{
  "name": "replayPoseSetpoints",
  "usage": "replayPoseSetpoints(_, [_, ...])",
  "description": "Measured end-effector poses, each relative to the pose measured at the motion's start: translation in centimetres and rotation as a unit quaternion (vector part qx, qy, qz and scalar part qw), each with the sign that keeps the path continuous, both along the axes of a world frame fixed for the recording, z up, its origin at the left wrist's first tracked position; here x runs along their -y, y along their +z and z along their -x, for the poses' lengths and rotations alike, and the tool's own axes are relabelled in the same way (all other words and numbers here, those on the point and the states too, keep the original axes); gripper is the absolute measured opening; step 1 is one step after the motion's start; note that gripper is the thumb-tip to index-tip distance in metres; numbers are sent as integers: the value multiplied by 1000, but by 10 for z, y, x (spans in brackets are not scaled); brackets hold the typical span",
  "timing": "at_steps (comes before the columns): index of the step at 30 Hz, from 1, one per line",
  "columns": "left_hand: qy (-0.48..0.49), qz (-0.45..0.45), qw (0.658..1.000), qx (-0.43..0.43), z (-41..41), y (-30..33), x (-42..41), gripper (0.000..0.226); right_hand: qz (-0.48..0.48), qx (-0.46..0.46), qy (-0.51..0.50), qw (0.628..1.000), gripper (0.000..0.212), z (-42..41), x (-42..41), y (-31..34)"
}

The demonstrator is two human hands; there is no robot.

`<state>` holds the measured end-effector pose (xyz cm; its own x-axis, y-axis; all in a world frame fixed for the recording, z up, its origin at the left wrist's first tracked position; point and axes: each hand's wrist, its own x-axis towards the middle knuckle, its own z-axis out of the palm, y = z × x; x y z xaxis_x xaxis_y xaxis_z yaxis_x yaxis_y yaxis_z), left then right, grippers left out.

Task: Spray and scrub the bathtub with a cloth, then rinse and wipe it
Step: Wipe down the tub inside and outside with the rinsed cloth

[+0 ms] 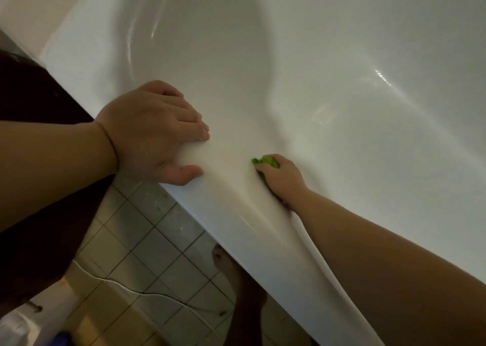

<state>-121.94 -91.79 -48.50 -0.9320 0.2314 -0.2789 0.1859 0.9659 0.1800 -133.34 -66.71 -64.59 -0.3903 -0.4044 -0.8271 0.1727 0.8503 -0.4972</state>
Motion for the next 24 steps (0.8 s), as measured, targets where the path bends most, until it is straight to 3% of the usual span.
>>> replayPoseSetpoints(5, [-4, 4, 1000, -6, 3, 1, 11, 73, 85, 21, -40, 995, 38, -7, 50, 44])
replayPoseSetpoints(11, [-1, 5, 1000, -14, 6, 2, 26, 73, 180, 43, -10, 983, 29, -14, 19, 112])
replayPoseSetpoints(18, [54, 5, 997, -54, 6, -1, 39, 65, 78, -11, -26, 997, 27, -13, 28, 74])
replayPoseSetpoints(24, [122, -1, 987, -105, 7, -2, 52, 62, 83, -8, -81, 993, 49, -12, 101, 79])
